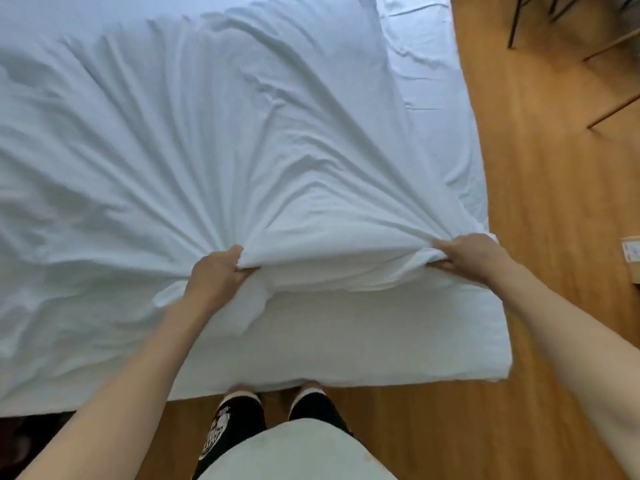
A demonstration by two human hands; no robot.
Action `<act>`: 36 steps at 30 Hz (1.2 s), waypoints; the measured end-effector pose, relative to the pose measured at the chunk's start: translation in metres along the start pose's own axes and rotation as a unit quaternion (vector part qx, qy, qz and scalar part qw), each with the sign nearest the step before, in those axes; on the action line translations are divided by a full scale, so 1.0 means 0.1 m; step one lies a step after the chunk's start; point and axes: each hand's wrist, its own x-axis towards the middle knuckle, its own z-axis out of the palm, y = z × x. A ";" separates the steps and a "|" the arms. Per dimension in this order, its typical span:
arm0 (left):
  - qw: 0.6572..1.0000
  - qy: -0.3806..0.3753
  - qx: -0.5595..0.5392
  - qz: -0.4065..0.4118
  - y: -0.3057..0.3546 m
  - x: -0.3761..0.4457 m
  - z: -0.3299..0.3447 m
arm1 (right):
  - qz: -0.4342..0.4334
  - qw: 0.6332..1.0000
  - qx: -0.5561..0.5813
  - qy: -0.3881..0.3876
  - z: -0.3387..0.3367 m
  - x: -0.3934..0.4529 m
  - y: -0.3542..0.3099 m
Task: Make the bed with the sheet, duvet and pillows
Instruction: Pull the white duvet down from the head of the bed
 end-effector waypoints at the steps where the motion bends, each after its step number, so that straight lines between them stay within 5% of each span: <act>1: 1.000 -0.008 -0.004 0.011 0.16 -0.19 0.05 | 0.006 1.000 -0.009 -0.005 0.00 -0.22 0.09; 9: 0.997 -0.047 0.018 0.061 1.11 -1.32 0.54 | 0.056 0.998 -0.022 0.000 0.21 -1.70 0.65; 25: 0.992 0.085 0.022 0.086 2.32 -2.38 1.00 | 0.068 0.994 0.013 0.088 0.95 -3.14 1.39; 28: 0.995 0.035 0.094 0.024 2.56 -2.28 1.44 | 0.068 0.997 -0.007 0.044 1.23 -3.09 1.64; 31: 0.978 -0.090 0.179 -0.063 2.76 -2.21 1.84 | 0.039 0.992 -0.078 -0.095 1.60 -2.90 1.68; 36: 0.975 -0.111 0.155 -0.116 3.13 -2.16 2.19 | 0.025 0.988 0.039 -0.148 1.98 -2.70 1.42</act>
